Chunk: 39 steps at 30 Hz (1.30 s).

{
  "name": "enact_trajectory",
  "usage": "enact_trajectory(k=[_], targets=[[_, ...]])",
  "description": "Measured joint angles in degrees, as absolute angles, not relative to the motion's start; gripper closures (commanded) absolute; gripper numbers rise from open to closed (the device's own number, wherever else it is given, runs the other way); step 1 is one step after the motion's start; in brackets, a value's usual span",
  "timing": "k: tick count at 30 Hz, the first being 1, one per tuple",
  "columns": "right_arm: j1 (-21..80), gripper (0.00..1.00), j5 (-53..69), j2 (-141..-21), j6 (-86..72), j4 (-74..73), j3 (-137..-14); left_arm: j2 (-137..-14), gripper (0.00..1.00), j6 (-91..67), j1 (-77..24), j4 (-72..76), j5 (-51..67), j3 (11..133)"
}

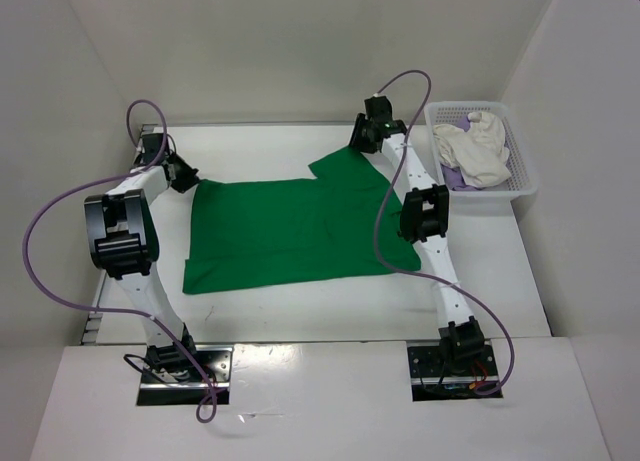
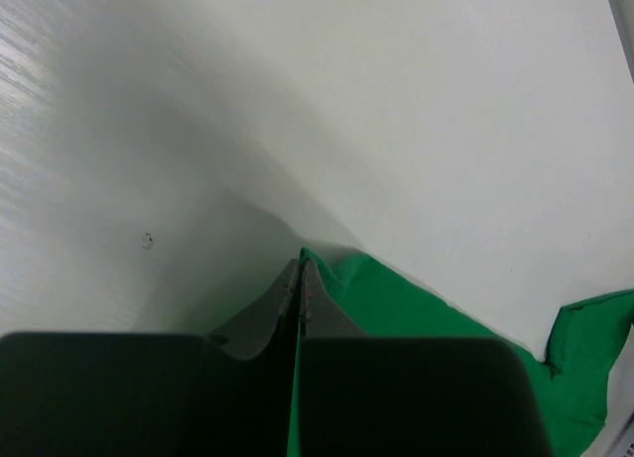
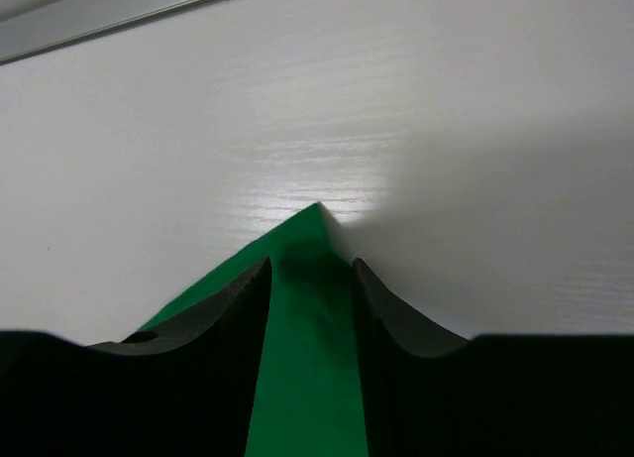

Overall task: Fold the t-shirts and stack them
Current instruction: Grap the side of the flattened tshirt furthest away from the robot with both arms, then fold the other side of the tshirt into a rectangle

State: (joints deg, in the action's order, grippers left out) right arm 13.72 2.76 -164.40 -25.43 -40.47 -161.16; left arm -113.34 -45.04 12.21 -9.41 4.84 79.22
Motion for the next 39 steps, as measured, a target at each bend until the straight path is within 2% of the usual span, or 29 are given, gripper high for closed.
enact_trajectory(k=[5, 8, 10, 13, 24, 27, 32, 39], targets=[[13.7, 0.61, 4.2, -165.5, -27.2, -38.2, -162.0, -113.3, 1.0, -45.0, 11.7, -9.5, 5.1, 79.2], [13.6, 0.73, 5.0, -165.9, -28.1, -37.0, -162.0, -113.3, 1.0, -44.9, 11.5, -9.8, 5.3, 79.2], [13.5, 0.87, 5.5, -166.3, -29.1, -36.2, -162.0, -113.3, 1.0, -44.9, 11.4, -10.0, 5.3, 79.2], [13.1, 0.98, 6.3, -166.9, -30.1, -35.9, -162.5, -113.3, 1.0, -45.0, 11.4, -10.3, 5.6, 79.2], [12.5, 1.0, 9.1, -165.4, -29.4, -44.8, -164.4, -109.6, 1.0, -42.7, 11.4, -11.9, 6.0, 78.0], [12.2, 1.0, 10.1, -157.6, -28.4, -47.1, -155.6, -105.6, 1.0, -41.0, 11.6, -12.1, 6.3, 75.9], [11.4, 1.0, 11.2, -132.5, -27.3, -42.7, -126.1, -98.6, 1.0, -40.1, 14.6, -12.2, 8.0, 70.5], [10.3, 1.0, 11.2, -112.9, -26.7, -37.5, -104.1, -93.5, 1.0, -39.2, 16.4, -12.6, 9.1, 62.3]])
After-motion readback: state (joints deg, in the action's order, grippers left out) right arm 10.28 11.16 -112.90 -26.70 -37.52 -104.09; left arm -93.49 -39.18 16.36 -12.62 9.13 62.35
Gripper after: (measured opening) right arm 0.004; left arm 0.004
